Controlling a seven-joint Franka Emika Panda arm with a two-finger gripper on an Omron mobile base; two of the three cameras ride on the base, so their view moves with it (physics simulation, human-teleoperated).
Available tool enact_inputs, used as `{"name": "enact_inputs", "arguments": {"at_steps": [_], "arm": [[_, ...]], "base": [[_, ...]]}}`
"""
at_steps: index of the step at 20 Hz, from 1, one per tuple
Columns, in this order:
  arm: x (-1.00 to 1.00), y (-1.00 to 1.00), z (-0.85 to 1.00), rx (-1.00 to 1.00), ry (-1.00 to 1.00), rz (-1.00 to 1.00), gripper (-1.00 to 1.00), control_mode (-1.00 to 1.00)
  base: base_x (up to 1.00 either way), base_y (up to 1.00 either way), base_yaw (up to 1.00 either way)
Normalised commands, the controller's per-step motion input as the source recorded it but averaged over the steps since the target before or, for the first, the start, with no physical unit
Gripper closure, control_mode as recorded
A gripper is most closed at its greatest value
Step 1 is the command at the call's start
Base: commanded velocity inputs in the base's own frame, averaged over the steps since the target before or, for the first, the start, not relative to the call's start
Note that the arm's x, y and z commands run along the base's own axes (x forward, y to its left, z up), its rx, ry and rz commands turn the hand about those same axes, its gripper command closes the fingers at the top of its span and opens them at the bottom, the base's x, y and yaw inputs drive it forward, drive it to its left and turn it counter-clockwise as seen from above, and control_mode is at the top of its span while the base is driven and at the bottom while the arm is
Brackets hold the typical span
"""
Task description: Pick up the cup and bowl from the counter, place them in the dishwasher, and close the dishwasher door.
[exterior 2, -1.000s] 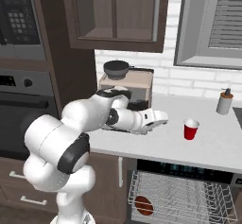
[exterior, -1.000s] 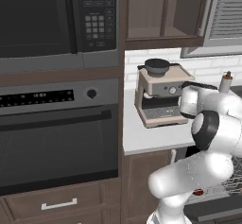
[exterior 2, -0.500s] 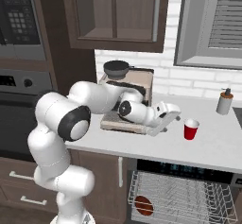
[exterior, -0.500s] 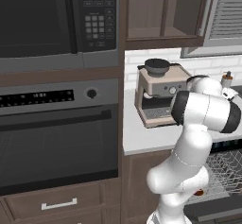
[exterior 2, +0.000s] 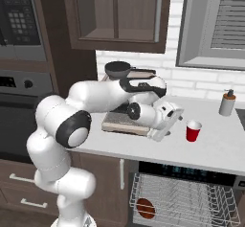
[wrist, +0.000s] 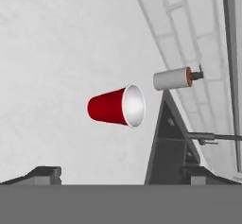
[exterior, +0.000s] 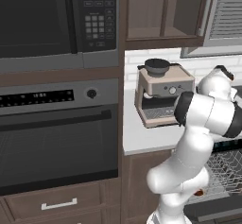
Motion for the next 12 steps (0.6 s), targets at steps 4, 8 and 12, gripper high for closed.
{"name": "enact_inputs", "arguments": {"at_steps": [4,8,12], "arm": [[0.1,-0.12,1.0,0.1,0.05,0.15,-1.0,-1.0],[0.24,-0.05,1.0,0.03,0.04,-0.01,-1.0,-1.0],[0.36,-0.32,0.81,0.0,0.16,0.0,-1.0,-1.0]], "base": [[0.0,0.0,0.0],[0.0,0.0,0.0],[0.0,0.0,0.0]]}}
